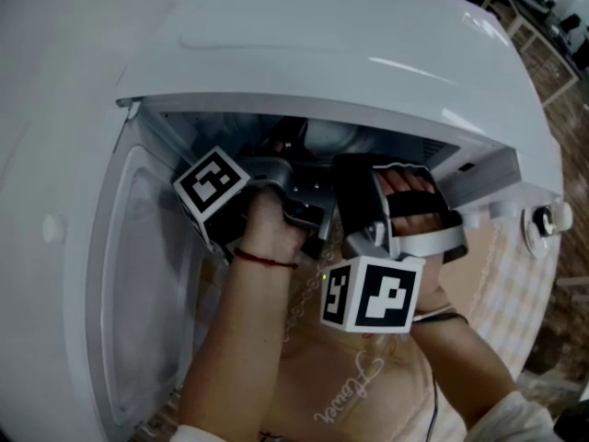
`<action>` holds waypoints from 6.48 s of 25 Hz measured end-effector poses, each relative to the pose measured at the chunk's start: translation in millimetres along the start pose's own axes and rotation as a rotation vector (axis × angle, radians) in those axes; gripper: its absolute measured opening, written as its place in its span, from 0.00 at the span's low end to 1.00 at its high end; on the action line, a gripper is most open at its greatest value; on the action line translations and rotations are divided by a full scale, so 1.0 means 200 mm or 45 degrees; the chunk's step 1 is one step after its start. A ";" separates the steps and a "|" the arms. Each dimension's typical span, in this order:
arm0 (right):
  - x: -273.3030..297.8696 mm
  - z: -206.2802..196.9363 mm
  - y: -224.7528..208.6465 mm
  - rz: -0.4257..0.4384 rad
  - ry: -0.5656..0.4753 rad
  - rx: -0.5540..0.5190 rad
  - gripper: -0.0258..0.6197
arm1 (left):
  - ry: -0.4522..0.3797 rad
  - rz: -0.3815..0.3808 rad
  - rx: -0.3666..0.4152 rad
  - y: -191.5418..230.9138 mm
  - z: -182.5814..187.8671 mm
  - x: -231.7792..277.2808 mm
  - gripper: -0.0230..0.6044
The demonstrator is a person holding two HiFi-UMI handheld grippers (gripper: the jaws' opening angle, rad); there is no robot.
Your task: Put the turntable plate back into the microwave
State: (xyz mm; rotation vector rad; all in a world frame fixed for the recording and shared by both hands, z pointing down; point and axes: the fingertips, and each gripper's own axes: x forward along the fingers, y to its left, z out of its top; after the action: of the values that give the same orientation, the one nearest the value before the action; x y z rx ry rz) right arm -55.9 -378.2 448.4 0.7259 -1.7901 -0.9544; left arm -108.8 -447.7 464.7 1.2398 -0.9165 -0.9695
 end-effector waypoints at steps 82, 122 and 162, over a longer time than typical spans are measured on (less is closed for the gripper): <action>0.08 -0.01 0.17 0.267 0.016 -0.024 0.13 | 0.011 0.274 0.129 0.16 -0.05 -0.28 0.08; 0.10 0.00 0.24 0.374 -0.028 0.050 0.13 | 0.109 0.193 0.238 0.12 -0.12 -0.39 0.16; -0.16 -0.03 0.25 0.374 -0.159 0.943 0.10 | 0.264 -0.082 0.363 -0.01 -0.38 -0.55 0.04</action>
State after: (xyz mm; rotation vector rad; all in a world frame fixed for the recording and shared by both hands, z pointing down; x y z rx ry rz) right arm -40.8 -327.7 477.8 0.8207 -2.3028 -0.1180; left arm -74.8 -319.2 451.8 1.5877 -0.8746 -0.7596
